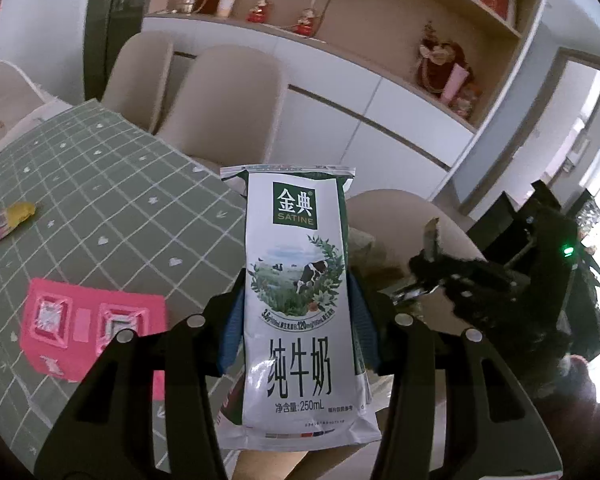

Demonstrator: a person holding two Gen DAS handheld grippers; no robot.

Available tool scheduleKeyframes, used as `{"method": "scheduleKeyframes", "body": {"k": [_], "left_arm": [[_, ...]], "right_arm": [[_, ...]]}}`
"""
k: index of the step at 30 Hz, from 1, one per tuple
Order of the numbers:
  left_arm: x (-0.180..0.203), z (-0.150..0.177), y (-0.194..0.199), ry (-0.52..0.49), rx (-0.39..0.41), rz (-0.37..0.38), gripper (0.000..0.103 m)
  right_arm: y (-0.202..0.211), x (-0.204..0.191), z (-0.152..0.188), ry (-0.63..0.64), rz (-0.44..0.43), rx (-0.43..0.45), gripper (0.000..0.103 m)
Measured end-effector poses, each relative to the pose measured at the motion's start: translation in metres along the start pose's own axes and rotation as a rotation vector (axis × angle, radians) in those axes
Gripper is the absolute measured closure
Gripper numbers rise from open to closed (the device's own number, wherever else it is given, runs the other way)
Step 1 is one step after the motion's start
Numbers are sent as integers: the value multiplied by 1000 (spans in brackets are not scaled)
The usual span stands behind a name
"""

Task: Collect trash
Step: 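Carry the milk carton and black wrapper over the bin with both tools, then open both tools to drop the milk carton and black wrapper into the bin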

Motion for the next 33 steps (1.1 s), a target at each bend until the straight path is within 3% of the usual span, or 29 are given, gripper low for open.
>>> {"method": "scheduleKeyframes", "body": {"k": [8,14,23,33], "left_arm": [[-21,4,2,33,-5,-46,58],[-14,10,-10,30,-23,-32,58],[32,16,-53,-11,-59,59,58],[67,37,-111,4,-213,138,57]], "right_arm": [[-30,-6,19,-23,-25,-29,50],[-9,5,19,-33,3,13,49],[46,21,44,-69,44,69,49],[68,26,77,-120,67,62,49]]}}
Point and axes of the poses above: each gripper's, at about its wrist camera, not at the fingertips, and y roughly against the way its jaws point, x to its right, z to its underside, the point moved 10 cm from there along -y, roughly the way its jaws point, and after that the axes turned 10 degrees about y, right-handed, at the moved point
